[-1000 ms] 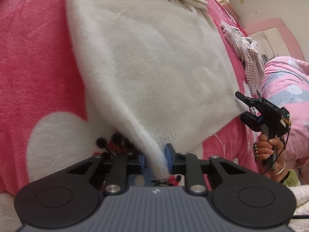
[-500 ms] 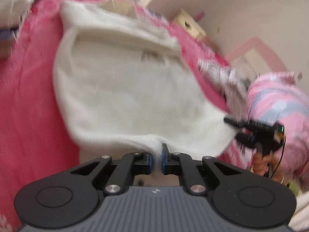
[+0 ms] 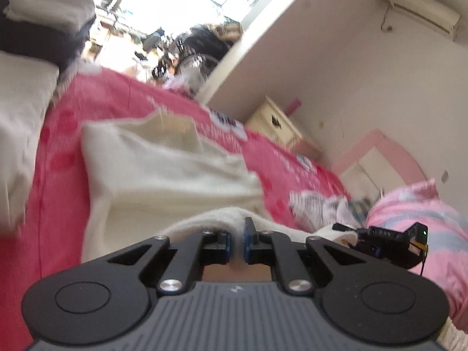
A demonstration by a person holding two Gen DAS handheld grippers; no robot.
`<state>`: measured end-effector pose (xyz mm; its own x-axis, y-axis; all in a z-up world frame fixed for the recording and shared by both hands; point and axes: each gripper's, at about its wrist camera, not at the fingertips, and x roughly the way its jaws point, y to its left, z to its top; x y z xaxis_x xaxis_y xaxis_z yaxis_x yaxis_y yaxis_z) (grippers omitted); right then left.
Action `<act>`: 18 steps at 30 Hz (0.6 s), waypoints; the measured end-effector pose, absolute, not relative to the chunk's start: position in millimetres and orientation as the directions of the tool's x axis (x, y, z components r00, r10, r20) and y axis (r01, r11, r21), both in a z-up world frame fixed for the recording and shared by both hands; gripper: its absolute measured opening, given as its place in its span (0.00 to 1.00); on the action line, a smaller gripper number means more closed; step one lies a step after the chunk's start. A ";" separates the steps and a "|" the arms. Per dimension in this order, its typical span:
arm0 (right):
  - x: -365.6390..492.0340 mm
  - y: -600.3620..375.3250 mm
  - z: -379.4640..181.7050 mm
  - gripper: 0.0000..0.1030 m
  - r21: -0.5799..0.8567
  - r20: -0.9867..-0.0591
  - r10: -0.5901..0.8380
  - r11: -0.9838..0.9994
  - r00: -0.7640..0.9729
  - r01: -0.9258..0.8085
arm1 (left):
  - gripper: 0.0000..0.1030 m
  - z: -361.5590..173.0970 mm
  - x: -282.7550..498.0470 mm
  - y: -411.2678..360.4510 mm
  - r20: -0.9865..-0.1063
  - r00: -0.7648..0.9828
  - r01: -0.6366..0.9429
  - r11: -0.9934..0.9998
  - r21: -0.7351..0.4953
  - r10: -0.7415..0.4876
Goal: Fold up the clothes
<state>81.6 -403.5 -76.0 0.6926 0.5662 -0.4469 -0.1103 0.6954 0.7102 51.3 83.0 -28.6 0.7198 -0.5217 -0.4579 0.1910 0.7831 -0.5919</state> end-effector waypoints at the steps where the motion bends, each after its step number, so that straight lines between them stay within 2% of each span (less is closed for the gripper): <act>1: 91.8 -400.2 -69.2 0.08 0.700 -0.446 0.566 0.703 0.694 -0.124 | 0.09 -25.2 58.4 85.3 -0.450 0.732 0.184 0.785 -0.592 -0.511; 8: 161.5 -382.9 -44.6 0.08 0.655 -0.445 0.558 0.736 0.701 -0.169 | 0.09 -20.1 113.7 96.4 -0.437 0.785 0.121 0.801 -0.587 -0.439; 18: 254.0 -351.9 -51.3 0.08 0.627 -0.453 0.540 0.759 0.709 -0.177 | 0.09 -44.2 206.7 115.3 -0.447 0.829 0.009 0.806 -0.592 -0.337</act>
